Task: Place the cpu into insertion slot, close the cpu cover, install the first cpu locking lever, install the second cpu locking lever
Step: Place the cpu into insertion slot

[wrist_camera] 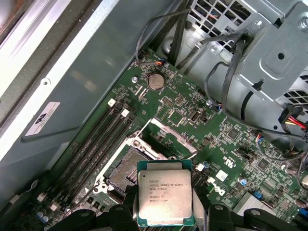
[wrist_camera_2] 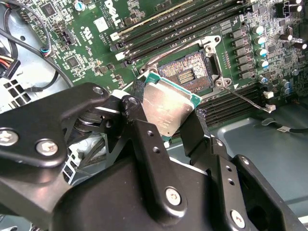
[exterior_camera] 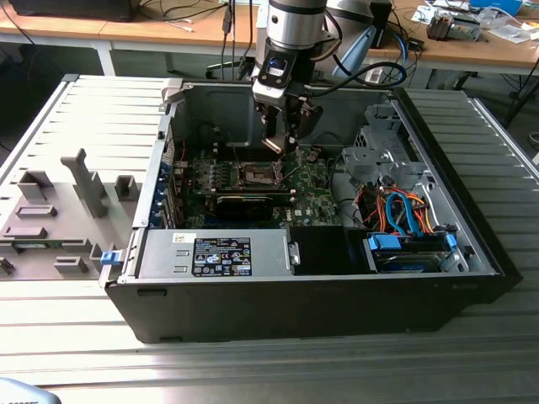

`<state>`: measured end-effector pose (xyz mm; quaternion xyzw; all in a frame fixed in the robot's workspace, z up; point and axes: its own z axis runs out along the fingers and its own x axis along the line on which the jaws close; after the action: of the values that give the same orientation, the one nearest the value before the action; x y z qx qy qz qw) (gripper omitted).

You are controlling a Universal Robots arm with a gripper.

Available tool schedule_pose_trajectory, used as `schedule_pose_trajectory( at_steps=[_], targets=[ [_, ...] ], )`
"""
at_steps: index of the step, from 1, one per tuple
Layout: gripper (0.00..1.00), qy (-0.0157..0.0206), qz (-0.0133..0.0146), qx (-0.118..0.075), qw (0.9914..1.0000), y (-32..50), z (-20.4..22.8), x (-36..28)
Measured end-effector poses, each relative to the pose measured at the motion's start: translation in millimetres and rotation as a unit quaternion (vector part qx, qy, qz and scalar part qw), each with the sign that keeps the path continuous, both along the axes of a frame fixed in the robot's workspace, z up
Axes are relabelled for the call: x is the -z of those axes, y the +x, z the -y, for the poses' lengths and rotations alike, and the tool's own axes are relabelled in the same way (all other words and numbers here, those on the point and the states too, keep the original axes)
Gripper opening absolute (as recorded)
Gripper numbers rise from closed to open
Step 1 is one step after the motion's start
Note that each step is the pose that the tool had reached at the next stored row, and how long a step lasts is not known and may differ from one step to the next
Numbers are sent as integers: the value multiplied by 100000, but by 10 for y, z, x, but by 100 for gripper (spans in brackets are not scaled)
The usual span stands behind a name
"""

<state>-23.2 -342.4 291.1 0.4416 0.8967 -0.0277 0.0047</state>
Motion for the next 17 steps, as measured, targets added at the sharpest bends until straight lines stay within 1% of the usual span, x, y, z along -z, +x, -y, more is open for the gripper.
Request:
schedule_pose_trajectory(
  at_steps=[17],
  targets=[
    [55, 0, 0, 603, 99998, 0, 0, 9]
  ],
)
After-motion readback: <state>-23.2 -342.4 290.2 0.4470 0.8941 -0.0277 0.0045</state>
